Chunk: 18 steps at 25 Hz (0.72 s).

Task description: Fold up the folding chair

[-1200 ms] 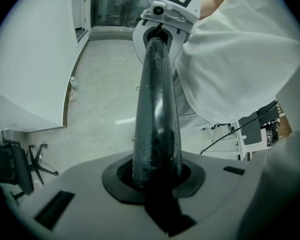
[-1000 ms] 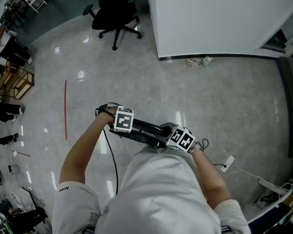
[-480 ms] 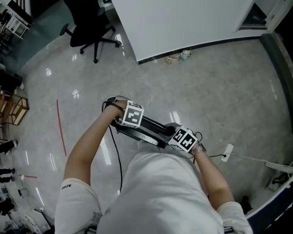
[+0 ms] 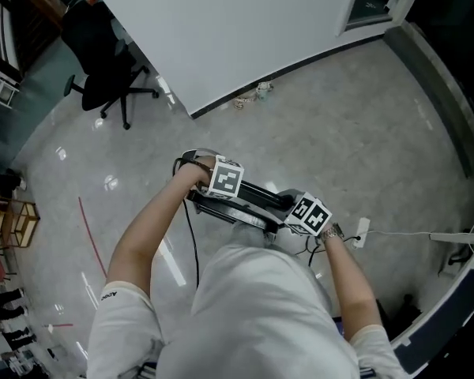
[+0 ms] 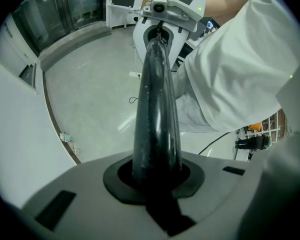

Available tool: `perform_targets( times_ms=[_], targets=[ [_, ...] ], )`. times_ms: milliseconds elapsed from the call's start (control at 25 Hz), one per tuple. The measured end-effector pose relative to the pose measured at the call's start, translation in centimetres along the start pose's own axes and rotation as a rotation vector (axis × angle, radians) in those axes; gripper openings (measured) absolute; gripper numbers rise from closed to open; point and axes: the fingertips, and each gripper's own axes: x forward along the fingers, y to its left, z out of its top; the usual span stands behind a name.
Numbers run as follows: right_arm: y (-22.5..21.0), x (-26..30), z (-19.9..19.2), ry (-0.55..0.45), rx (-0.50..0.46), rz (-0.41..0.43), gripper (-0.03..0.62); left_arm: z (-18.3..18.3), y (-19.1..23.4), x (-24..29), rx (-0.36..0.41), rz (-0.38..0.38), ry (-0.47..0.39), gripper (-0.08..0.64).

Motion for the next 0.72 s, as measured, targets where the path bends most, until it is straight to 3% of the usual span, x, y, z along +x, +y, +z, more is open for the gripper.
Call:
perform_targets(
  times_ms=[200,360,560,720],
  targets=[
    [-3.0,-2.2,0.4,-0.035,0.001,-0.056,0.063,1.2,2.8,-1.5,-0.003,0.012,-0.006,0.077],
    [-7.0,-4.1,0.6,0.006,-0.055,-0.106,0.061,3.1,7.5,-1.7,-0.001,0.087,-0.079,0.077],
    [-12.2,-6.6,0.0,0.054,-0.073,-0.117,0.061,5.8,12.8,-2.6,-0.006,0.12,-0.121,0.077],
    [-16.4,-8.0,-0.2,0.071,-0.068,-0.117,0.063,7.3,16.4,-3.4,0.004,0.105,-0.139,0.077]
  ],
)
